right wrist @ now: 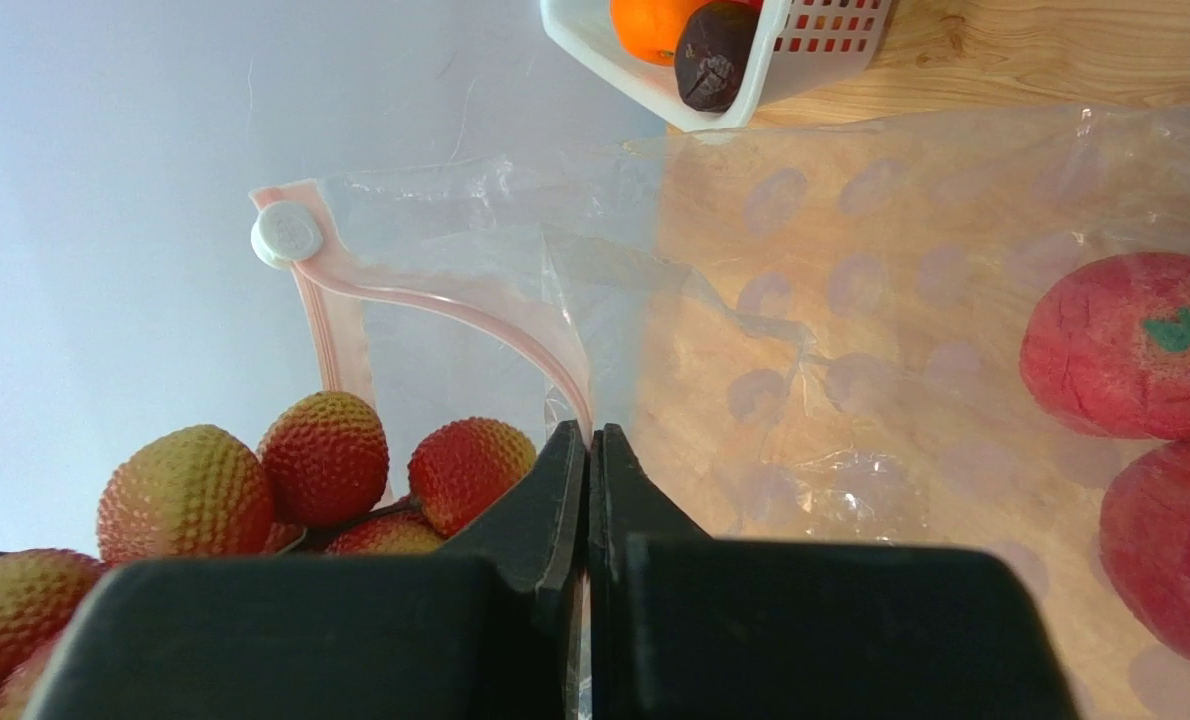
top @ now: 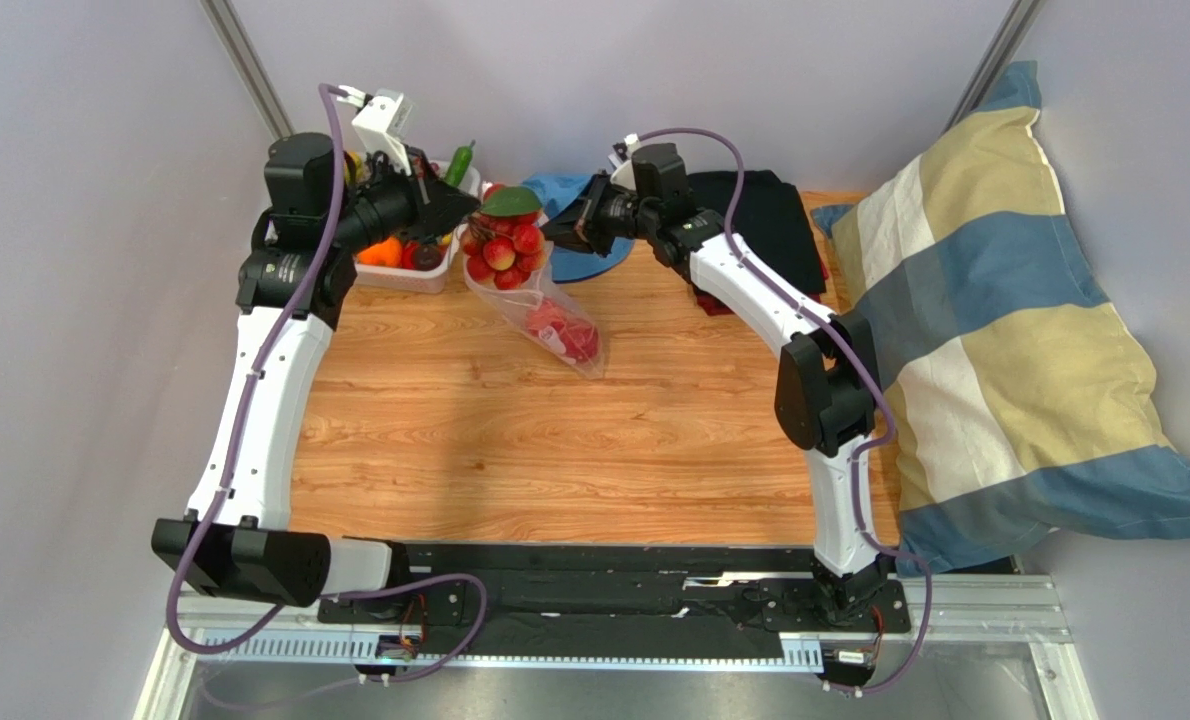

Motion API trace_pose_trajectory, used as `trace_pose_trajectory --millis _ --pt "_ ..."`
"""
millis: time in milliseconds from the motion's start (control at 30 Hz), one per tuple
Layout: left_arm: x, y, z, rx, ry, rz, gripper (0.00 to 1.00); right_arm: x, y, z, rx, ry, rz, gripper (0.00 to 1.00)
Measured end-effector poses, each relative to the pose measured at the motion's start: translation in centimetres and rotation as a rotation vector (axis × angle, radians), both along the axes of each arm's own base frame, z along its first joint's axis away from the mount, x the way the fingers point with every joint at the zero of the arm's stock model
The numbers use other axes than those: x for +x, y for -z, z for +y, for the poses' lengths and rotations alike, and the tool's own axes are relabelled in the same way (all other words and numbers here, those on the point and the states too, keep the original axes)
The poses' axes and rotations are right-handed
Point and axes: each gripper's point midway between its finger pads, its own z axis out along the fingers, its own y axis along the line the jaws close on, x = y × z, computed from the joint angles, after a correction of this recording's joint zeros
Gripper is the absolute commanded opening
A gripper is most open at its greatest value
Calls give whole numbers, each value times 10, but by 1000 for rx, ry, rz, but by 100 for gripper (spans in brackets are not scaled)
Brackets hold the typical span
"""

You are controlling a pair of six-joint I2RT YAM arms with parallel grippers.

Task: Place the food in the zip-top bag and seal the zipper
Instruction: Place the fake fruit in the zipper food storage bag.

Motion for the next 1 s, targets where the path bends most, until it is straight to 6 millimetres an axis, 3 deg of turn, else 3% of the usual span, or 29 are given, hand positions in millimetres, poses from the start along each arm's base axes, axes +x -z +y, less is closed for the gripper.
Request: trace_pose_trajectory --millis 133,267,400,567,700,1000 --pt "-4 13 7 97 14 8 0 0 0 0 -1 -1 -1 0" --pt "5 29 11 190 22 46 0 -1 0 1 -1 -4 -3 0" --pt "23 47 9 261 16 93 0 -1 0 1 0 -4 -4 0" --pt "27 71 0 343 15 140 0 -2 0 2 1 -9 -4 0" --pt "35 77 -6 394 -10 154 0 -5 -1 5 2 -17 -5 0" --pt "53 105 3 491 -86 238 0 -6 -29 10 34 -27 -58 0"
